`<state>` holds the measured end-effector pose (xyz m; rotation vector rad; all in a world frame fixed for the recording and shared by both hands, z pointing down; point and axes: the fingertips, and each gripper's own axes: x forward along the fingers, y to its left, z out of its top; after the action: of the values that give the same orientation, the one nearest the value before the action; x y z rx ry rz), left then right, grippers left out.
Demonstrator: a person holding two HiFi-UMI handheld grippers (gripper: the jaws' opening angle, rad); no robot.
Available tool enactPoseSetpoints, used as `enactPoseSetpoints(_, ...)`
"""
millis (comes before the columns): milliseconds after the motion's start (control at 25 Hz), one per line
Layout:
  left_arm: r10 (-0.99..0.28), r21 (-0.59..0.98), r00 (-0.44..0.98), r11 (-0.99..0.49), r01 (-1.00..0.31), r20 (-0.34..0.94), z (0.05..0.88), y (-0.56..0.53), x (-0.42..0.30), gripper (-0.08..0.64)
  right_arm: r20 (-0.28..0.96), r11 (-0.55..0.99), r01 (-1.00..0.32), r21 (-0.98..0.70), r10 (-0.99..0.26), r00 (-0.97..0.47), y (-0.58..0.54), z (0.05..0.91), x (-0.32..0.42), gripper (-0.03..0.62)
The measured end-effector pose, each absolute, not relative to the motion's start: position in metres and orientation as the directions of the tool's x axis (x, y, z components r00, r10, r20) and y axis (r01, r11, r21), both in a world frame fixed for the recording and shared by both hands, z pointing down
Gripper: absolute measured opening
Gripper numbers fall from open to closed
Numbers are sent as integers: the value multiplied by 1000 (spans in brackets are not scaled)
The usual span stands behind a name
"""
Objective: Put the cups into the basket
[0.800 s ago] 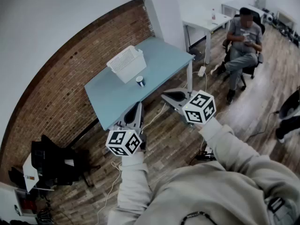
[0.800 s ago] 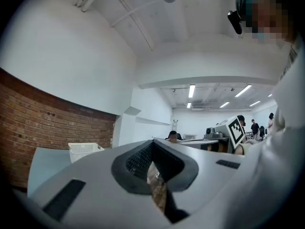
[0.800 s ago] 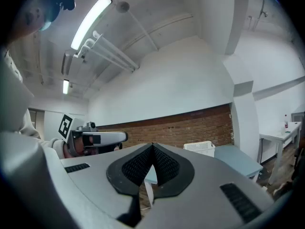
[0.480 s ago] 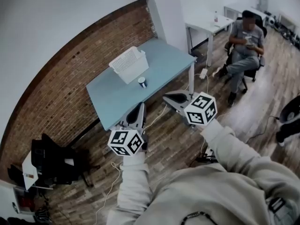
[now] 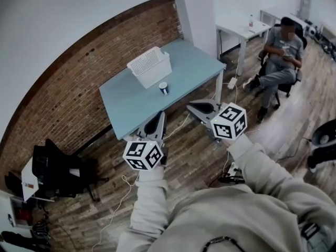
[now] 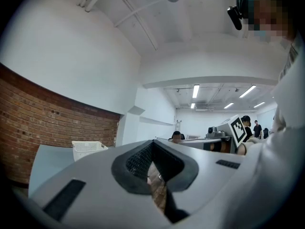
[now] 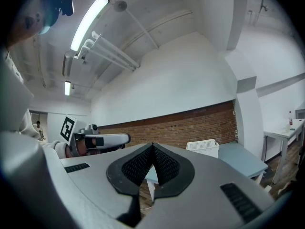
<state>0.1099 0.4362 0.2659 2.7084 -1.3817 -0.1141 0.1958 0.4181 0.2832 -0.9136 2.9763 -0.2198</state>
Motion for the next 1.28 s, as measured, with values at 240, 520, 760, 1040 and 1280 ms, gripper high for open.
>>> enactPoseSetpoints(240, -820, 133, 572, -571, -810, -34, 268, 430, 112, -5, 18, 833, -534, -145, -538, -843, 411, 286, 199, 9)
enactPoseSetpoints(520, -828, 127, 560, -559, -819, -29, 271, 418, 117, -3, 24, 850, -498, -168, -502, -865, 397, 292, 203, 9)
enactPoseSetpoints(760, -846, 123, 533, -532, -838, -27, 272, 396, 106, -5, 39, 864, -477, -161, -477, -878, 375, 297, 196, 9)
enactPoseSetpoints(1040, -848, 144, 529, -529, -836, -43, 285, 348, 85, -5, 50, 863, -480, -159, -479, -877, 327, 309, 182, 9)
enactPoseSetpoints(1280, -845, 171, 533, -532, -829, -44, 294, 282, 56, -5, 82, 850, -499, -170, -492, -867, 268, 321, 158, 9)
